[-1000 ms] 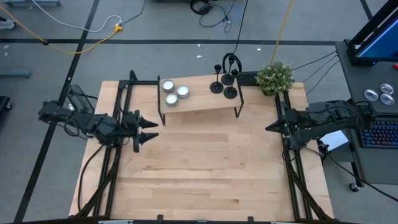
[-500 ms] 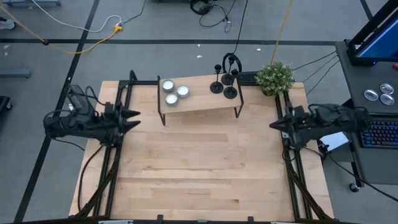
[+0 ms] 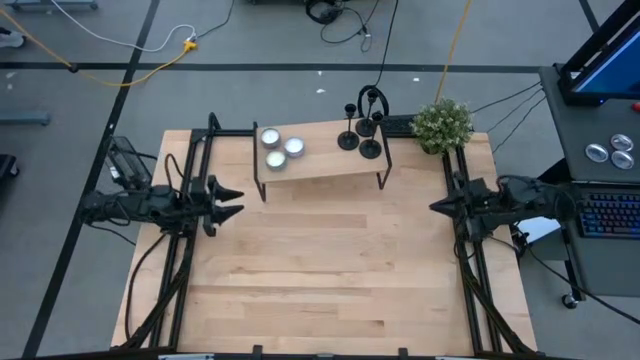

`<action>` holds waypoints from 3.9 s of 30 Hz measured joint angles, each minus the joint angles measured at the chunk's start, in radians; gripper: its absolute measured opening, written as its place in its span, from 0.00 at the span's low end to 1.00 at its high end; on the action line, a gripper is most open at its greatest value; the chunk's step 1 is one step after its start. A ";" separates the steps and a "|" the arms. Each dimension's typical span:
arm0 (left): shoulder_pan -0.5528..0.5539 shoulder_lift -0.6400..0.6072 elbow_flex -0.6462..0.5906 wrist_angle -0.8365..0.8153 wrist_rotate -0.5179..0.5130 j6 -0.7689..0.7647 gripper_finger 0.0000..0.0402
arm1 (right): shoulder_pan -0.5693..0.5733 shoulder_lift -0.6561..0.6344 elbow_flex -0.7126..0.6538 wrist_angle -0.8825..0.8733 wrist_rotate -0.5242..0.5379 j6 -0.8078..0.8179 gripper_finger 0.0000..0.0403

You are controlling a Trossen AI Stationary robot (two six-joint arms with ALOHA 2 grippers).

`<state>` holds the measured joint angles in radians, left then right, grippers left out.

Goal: Pick & Place candle stick holders
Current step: Return to Home Position

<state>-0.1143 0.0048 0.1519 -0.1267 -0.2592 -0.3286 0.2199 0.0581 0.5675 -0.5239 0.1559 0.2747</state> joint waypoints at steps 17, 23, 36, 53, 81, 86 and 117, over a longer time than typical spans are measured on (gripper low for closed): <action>0.000 0.000 -0.120 0.150 -0.006 0.050 0.57 | 0.000 -0.055 -0.340 0.315 -0.084 0.011 0.00; 0.014 0.001 -0.125 0.147 -0.003 0.086 0.57 | 0.000 -0.055 -0.368 0.312 -0.083 0.000 0.00; 0.017 0.002 -0.125 0.142 -0.002 0.137 0.57 | 0.000 -0.056 -0.378 0.235 -0.077 0.010 0.00; 0.017 0.021 -0.126 0.153 -0.003 0.143 0.57 | 0.000 -0.055 -0.378 0.266 0.027 -0.157 0.00; 0.017 0.021 -0.127 0.160 -0.004 0.137 0.57 | 0.000 -0.054 -0.377 0.264 0.026 -0.157 0.00; 0.017 0.021 -0.127 0.160 -0.004 0.138 0.57 | 0.000 -0.054 -0.377 0.264 0.026 -0.156 0.00; 0.017 0.021 -0.127 0.161 -0.004 0.138 0.57 | 0.000 -0.054 -0.377 0.264 0.026 -0.156 0.00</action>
<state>-0.0975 0.0257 0.0250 0.0345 -0.2634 -0.1902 0.2199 0.0040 0.1909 -0.2600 0.1822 0.1184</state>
